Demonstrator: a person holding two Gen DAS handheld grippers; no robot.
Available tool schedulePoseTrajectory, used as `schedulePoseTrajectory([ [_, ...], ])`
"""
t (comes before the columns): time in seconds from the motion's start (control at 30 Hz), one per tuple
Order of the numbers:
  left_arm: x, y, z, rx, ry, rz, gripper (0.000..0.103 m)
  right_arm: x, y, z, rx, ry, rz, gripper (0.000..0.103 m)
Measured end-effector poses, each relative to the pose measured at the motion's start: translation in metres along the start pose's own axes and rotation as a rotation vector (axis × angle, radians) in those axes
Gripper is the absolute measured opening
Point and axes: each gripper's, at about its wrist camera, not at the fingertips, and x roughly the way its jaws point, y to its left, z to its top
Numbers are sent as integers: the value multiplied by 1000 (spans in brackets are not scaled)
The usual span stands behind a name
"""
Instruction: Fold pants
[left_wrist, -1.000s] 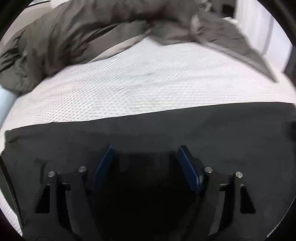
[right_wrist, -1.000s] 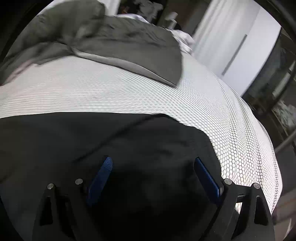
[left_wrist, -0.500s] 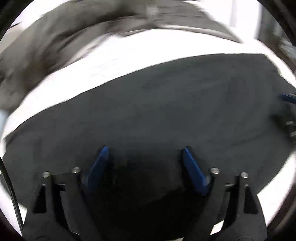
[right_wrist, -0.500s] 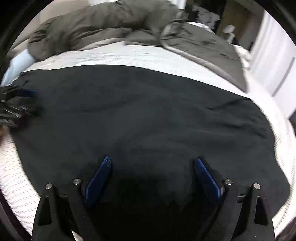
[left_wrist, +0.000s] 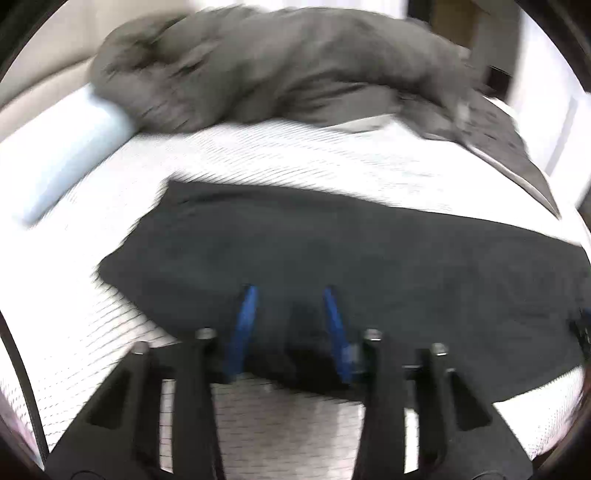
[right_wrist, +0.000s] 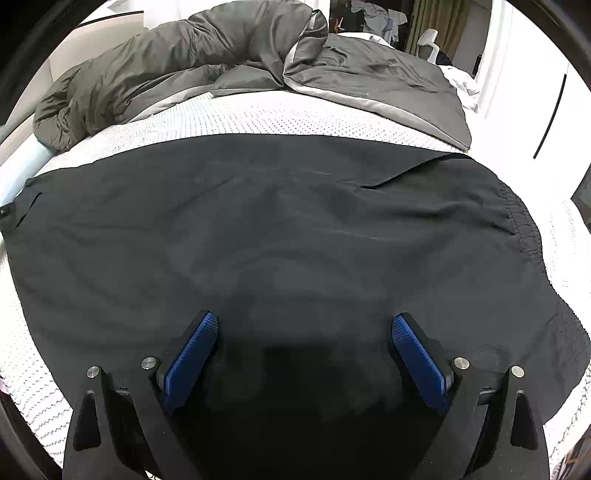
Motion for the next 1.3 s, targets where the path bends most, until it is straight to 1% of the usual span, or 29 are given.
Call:
schedulePoseTrajectory([
  [0.03, 11, 17, -2, -11, 31, 27, 20, 0, 1, -1, -1, 1, -1, 96],
  [0.07, 20, 26, -8, 2, 61, 62, 14, 1, -2, 3, -2, 2, -1, 96],
  [0.1, 31, 33, -11, 28, 82, 100, 12, 2, -2, 3, -3, 3, -1, 96],
  [0.13, 35, 41, -12, 37, 69, 125, 12, 2, -2, 3, -4, 4, 1, 96],
  [0.17, 35, 49, -11, 15, 57, 129, 8, 2, -1, 5, -4, 5, 2, 96],
  [0.2, 34, 56, -7, -15, 52, 140, 0, 3, -1, 5, -4, 7, -1, 96],
  [0.23, 30, 62, -3, -32, 37, 171, 1, 3, -1, 6, -4, 8, -3, 97],
  [0.27, 31, 67, -1, -43, 30, 177, 1, 2, 0, 5, -3, 8, -5, 97],
  [0.37, 16, 62, 3, -50, 10, 163, 2, 0, -3, 4, -6, 8, -6, 97],
  [0.4, 13, 56, 7, -31, -5, 129, 2, -1, -3, 4, -4, 9, -6, 97],
  [0.43, 11, 48, 10, -6, -12, 70, 3, -1, -4, 3, -4, 10, -5, 97],
  [0.47, 15, 38, 15, 25, -2, 32, 9, -1, -4, 4, -5, 10, -7, 97],
  [0.5, 23, 30, 20, 50, 29, 44, 13, -1, -4, 3, -7, 11, -9, 97],
  [0.53, 31, 18, 21, 79, 63, 79, 13, -1, -4, 4, -9, 11, -11, 97],
  [0.6, 51, 10, 24, 105, 96, 98, 13, -2, -4, 2, -11, 10, -10, 97],
  [0.67, 64, 16, 27, 81, 116, 125, 16, -2, -5, 2, -7, 9, 0, 97],
  [0.7, 66, 25, 30, 53, 105, 143, 16, -2, -6, 2, -7, 9, 4, 97],
  [0.77, 64, 43, 39, -6, 77, 259, 14, -3, -7, 1, -8, 8, 11, 97],
  [0.8, 62, 53, 42, -36, 65, 276, 11, -2, -8, 1, -9, 9, 13, 97],
  [0.87, 57, 58, 45, -77, 69, 231, 11, -1, -8, 2, -13, 11, 15, 97],
  [0.9, 55, 54, 47, -62, 70, 212, 12, 0, -8, 3, -13, 12, 15, 97],
  [0.93, 54, 46, 51, -33, 71, 157, 12, 0, -8, 4, -13, 14, 17, 97],
  [0.97, 55, 39, 56, -10, 65, 95, 19, 0, -8, 5, -12, 15, 17, 97],
  [1.0, 60, 31, 60, 14, 73, 39, 32, 0, -8, 5, -12, 16, 17, 97],
  [1.03, 71, 25, 66, 44, 100, 12, 35, 0, -8, 5, -14, 17, 17, 97],
  [1.1, 92, 21, 75, 83, 147, 56, 35, 1, -7, 6, -17, 19, 15, 97],
  [1.17, 106, 35, 85, 79, 161, 122, 35, 0, -7, 5, -21, 17, 20, 97],
  [1.23, 110, 47, 94, 51, 156, 181, 23, -1, -8, 3, -21, 15, 29, 97],
  [1.3, 103, 39, 96, 43, 169, 193, 21, 0, -8, 3, -22, 14, 34, 97],
])
